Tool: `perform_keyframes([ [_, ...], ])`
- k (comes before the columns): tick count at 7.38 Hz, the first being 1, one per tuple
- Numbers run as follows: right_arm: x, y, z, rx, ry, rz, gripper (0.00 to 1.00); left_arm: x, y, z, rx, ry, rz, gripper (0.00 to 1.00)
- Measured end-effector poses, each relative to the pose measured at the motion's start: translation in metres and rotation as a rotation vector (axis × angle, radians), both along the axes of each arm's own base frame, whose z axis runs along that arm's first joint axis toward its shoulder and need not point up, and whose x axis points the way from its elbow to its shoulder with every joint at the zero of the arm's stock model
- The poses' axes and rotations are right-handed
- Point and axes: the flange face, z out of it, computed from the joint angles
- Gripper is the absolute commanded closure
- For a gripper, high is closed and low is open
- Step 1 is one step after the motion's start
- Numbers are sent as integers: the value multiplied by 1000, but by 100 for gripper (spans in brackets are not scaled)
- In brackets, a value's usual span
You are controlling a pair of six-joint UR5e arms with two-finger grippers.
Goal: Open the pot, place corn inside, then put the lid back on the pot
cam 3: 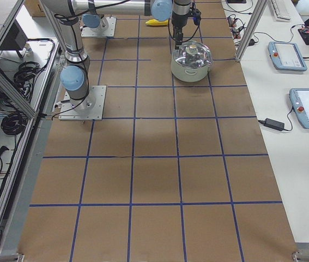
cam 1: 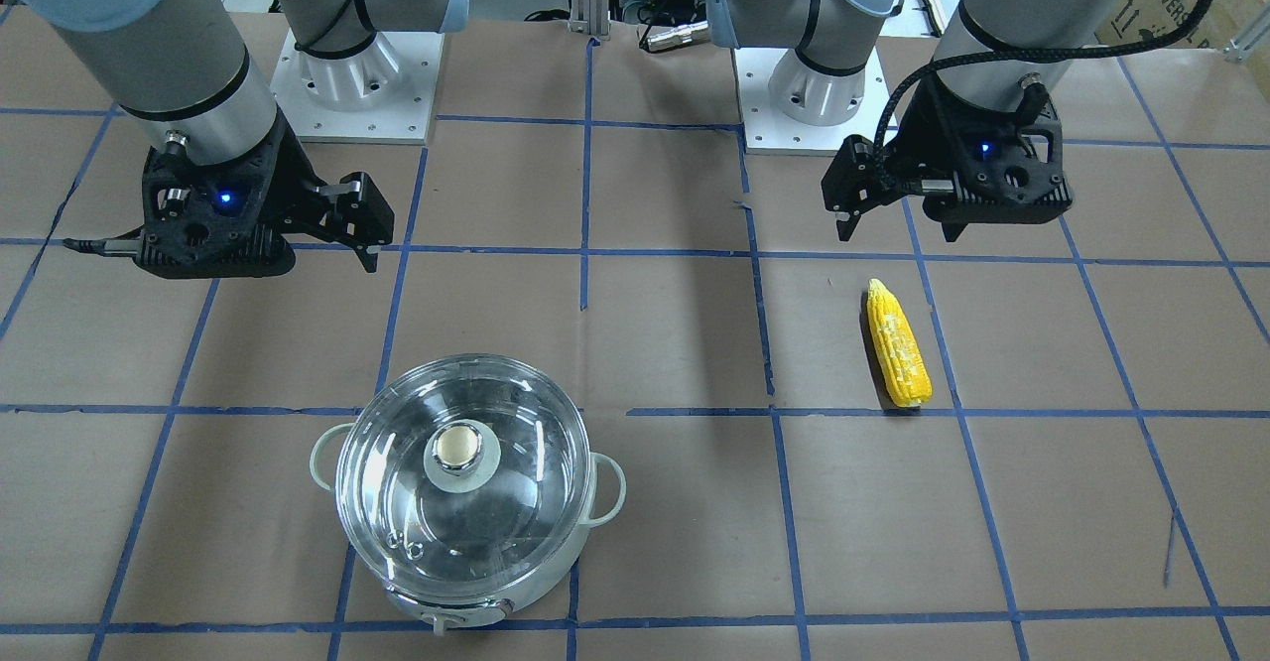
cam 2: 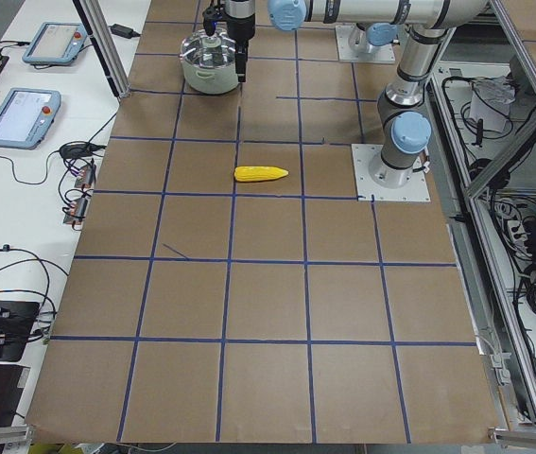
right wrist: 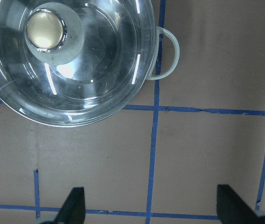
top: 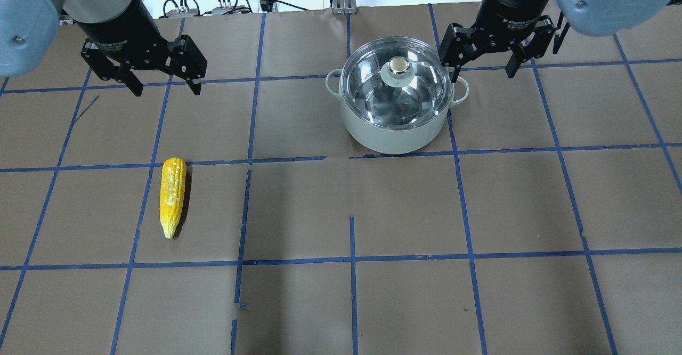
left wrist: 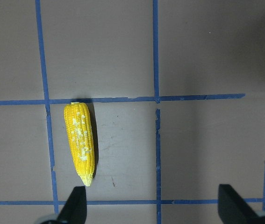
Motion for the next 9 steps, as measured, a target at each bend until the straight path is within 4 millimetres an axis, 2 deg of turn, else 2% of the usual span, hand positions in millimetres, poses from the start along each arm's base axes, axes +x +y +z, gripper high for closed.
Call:
perform_keyframes([
  [3,2,-4,0,-14,0,-22,0,11,1,-5,11,3,22,0],
  [4,7,-14,-2,-26,2,-56,0,11,2,-6,12,3,24,0],
  [5,20,-29,-1,-39,3,-62,0,11,2,-7,14,3,26,0],
  [7,61,-68,-8,-58,4,-28,0,10,3,-8,15,3,29,0],
  [9,91,-105,-37,-52,-5,2,1,9,3,-6,13,3,29,0],
])
